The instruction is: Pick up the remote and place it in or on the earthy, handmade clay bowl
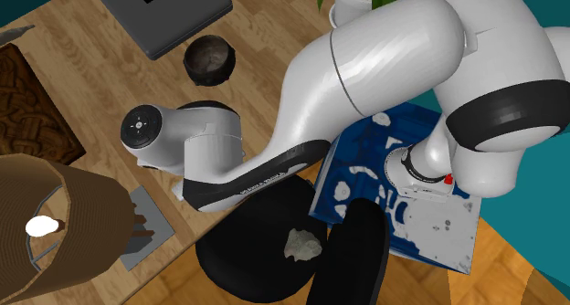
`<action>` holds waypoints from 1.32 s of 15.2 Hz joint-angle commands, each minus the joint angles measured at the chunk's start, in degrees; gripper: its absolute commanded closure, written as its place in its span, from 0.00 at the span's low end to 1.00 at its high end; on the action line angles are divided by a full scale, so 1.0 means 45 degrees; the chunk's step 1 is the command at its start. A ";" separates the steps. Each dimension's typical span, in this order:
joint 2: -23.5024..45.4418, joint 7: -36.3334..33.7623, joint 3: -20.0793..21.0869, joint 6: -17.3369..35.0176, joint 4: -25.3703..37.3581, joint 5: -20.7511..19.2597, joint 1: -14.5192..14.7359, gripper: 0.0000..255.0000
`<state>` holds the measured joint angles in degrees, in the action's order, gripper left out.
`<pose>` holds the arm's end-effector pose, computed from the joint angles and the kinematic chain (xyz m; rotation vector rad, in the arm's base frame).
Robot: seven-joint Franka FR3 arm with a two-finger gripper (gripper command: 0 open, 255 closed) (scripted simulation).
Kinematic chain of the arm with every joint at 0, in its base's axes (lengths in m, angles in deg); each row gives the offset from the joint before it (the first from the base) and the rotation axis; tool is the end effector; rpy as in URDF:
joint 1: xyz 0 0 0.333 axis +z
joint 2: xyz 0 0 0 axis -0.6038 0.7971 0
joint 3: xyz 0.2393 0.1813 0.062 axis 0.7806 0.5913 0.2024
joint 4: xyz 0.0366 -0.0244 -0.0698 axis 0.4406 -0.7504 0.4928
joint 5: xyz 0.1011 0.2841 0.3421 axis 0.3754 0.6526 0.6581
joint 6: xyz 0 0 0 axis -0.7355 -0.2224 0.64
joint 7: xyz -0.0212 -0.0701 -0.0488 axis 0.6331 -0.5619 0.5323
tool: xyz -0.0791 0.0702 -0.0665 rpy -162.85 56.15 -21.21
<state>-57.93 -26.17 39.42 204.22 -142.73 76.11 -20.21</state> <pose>0.6115 0.2928 0.2618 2.6754 1.6263 -0.0043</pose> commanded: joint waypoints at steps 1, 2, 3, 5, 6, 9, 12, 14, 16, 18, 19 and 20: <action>0.0000 0.0000 0.0000 0.0000 0.0000 0.0000 0.0000 0.00; 0.0000 0.0000 0.0000 0.0000 0.0000 0.0000 0.0000 1.00; 0.0000 0.0000 0.0000 0.0000 0.0000 0.0000 0.0000 1.00; 0.0000 -0.0001 0.0000 -0.0001 0.0001 0.0000 0.0000 1.00; 0.0000 -0.0001 0.0000 -0.0001 0.0001 0.0000 0.0000 1.00; 0.0000 0.0000 0.0000 -0.0001 0.0001 0.0000 0.0000 1.00; -0.0089 0.0015 0.0009 -0.0139 0.0052 0.0022 -0.0006 1.00; -0.0261 0.0044 0.0026 -0.0425 0.0168 0.0064 -0.0017 1.00; -0.0420 0.0072 0.0041 -0.0715 0.0302 0.0103 -0.0027 1.00; -0.0573 0.0099 0.0055 -0.1008 0.0444 0.0140 -0.0036 1.00; -0.0646 0.0111 0.0061 -0.1155 0.0520 0.0158 -0.0040 1.00; -0.0717 0.0124 0.0067 -0.1304 0.0598 0.0176 -0.0043 1.00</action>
<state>-60.82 -25.71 39.71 199.29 -140.63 76.80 -20.37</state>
